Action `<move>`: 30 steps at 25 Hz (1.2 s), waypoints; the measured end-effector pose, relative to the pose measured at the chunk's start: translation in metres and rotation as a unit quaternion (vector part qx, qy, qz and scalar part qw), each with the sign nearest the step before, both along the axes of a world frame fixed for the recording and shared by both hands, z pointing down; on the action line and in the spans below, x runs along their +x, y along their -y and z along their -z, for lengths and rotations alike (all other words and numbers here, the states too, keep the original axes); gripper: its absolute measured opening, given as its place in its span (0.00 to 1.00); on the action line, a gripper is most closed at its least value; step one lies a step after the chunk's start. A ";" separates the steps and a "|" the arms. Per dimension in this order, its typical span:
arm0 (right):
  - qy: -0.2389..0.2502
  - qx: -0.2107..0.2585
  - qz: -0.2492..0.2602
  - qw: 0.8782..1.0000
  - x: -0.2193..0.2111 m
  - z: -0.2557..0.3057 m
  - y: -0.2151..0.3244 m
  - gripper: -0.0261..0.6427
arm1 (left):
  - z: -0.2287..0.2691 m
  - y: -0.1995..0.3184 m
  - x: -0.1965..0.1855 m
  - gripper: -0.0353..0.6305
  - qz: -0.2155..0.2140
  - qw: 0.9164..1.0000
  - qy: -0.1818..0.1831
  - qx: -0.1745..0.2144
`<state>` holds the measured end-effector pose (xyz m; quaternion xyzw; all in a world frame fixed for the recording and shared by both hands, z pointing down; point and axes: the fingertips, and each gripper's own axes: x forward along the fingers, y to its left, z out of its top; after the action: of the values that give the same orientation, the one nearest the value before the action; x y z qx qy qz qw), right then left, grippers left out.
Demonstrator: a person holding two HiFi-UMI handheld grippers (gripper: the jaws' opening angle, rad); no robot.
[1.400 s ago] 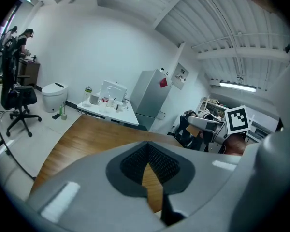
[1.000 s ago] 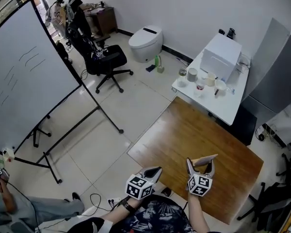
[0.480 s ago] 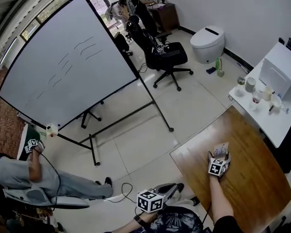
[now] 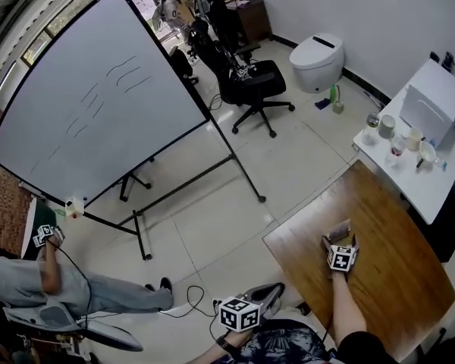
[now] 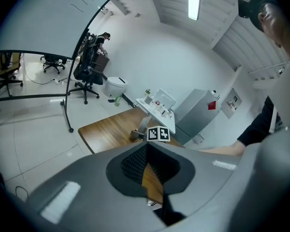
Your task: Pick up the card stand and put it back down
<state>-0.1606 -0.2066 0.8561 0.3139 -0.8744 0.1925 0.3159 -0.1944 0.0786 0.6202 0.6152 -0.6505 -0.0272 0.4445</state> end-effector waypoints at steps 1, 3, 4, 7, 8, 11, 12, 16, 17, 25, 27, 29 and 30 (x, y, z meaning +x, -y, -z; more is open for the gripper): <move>0.009 -0.009 -0.022 1.000 0.021 0.009 -0.005 0.91 | 0.002 0.006 0.001 0.05 -0.006 1.000 -0.003 0.006; 0.035 -0.020 -0.071 0.997 0.068 0.032 -0.022 0.89 | 0.006 0.020 0.000 0.05 -0.024 1.000 -0.008 0.018; 0.045 -0.022 -0.093 0.994 0.092 0.045 -0.035 0.82 | 0.009 0.027 0.000 0.05 -0.036 0.999 -0.008 0.025; 0.053 -0.013 -0.148 0.987 0.168 0.090 -0.083 0.57 | 0.015 0.050 0.000 0.05 -0.087 0.995 -0.008 0.044; 0.052 -0.005 -0.167 0.985 0.192 0.106 -0.097 0.46 | 0.016 0.059 0.002 0.05 -0.108 0.993 -0.007 0.051; 0.056 0.036 -0.229 0.971 0.257 0.154 -0.118 0.25 | 0.019 0.094 0.018 0.05 -0.172 0.983 0.000 0.072; 0.061 0.054 -0.253 0.964 0.276 0.170 -0.119 0.16 | 0.020 0.106 0.027 0.05 -0.195 0.978 0.003 0.077; 0.096 0.118 -0.348 0.925 0.337 0.230 -0.136 0.03 | 0.029 0.139 0.084 0.05 -0.297 0.949 0.014 0.101; 0.100 0.133 -0.368 0.915 0.348 0.244 -0.145 0.03 | 0.033 0.143 0.101 0.05 -0.324 0.940 0.017 0.109; 0.100 0.204 -0.427 0.875 0.378 0.309 -0.205 0.02 | 0.062 0.124 0.198 0.05 -0.465 0.870 0.038 0.162; 0.097 0.211 -0.436 0.870 0.384 0.315 -0.214 0.02 | 0.062 0.115 0.209 0.05 -0.482 0.860 0.037 0.162; 0.093 0.215 -0.436 0.869 0.387 0.319 -0.220 0.02 | 0.060 0.110 0.213 0.05 -0.488 0.857 0.034 0.162; 0.094 0.214 -0.434 0.870 0.387 0.320 -0.222 0.02 | 0.060 0.109 0.212 0.05 -0.487 0.858 0.033 0.162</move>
<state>0.2261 0.0154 0.5365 0.7023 -0.6953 0.1470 0.0413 0.0175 -0.0299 0.5606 0.9174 -0.2687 0.1079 0.2731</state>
